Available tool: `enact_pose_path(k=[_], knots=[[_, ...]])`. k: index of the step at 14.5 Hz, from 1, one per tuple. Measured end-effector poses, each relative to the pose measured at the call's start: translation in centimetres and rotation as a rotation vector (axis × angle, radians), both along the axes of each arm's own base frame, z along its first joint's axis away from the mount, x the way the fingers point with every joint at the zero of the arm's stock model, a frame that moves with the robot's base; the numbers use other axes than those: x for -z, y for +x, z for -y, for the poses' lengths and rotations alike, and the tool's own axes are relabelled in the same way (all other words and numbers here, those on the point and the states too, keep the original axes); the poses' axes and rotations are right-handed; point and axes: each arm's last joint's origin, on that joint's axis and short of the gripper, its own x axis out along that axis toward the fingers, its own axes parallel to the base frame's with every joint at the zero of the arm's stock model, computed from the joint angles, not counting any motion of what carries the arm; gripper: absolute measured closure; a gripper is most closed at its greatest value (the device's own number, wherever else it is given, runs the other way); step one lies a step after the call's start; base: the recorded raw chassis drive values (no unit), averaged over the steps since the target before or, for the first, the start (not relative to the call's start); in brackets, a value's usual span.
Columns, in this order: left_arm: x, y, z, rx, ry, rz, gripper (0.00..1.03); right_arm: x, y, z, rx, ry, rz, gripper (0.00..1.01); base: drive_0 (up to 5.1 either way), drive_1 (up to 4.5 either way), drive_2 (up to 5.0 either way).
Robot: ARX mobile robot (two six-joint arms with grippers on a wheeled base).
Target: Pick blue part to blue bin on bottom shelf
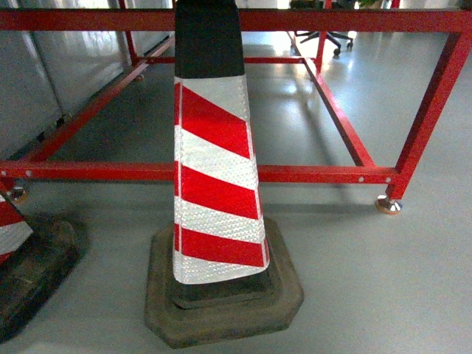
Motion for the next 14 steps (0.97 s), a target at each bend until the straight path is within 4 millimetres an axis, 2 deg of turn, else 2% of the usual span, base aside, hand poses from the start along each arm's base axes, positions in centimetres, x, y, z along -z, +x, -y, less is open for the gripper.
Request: enact_pose_path(k=[14], knots=[[0.0, 0.0, 0.0, 0.0, 0.0, 0.0, 0.05, 0.0, 0.0, 0.0, 0.0, 0.0, 0.0, 0.03, 0.0, 0.0, 0.0]])
